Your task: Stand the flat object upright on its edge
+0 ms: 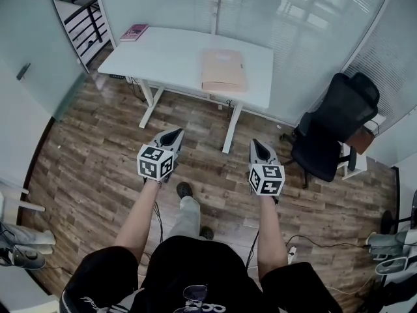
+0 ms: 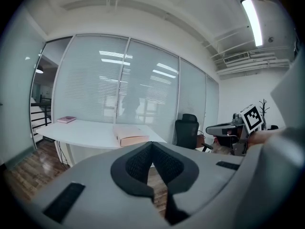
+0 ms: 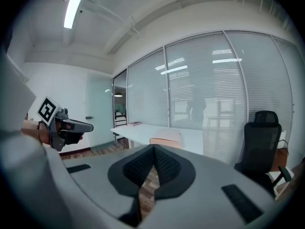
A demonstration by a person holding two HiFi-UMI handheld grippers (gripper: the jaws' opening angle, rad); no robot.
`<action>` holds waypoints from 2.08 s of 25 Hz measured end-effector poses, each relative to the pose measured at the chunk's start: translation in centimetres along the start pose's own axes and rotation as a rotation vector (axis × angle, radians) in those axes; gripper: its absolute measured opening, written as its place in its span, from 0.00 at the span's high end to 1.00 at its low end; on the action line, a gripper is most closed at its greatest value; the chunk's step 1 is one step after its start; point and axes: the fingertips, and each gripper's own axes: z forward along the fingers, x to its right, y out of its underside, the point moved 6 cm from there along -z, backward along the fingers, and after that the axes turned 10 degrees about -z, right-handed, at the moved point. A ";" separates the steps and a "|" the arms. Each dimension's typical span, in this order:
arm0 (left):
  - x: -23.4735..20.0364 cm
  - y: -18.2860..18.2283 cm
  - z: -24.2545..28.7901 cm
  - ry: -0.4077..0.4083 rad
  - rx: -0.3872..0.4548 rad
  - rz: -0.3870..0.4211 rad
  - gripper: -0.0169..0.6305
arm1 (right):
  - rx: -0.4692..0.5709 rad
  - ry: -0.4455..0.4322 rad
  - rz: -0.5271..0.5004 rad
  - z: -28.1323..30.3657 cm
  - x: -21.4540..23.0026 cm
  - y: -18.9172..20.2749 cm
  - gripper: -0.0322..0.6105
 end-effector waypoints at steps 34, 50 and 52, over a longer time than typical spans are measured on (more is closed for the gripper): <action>-17.0 -8.6 16.5 0.043 0.005 -0.083 0.94 | -0.065 -0.011 -0.029 23.5 4.0 -6.7 0.91; -25.5 -10.7 20.6 0.050 0.004 -0.122 0.94 | -0.111 -0.024 -0.054 33.0 2.5 -8.6 0.91; -26.2 -10.8 20.9 0.051 0.001 -0.119 0.94 | -0.115 -0.023 -0.058 33.9 2.4 -8.7 0.91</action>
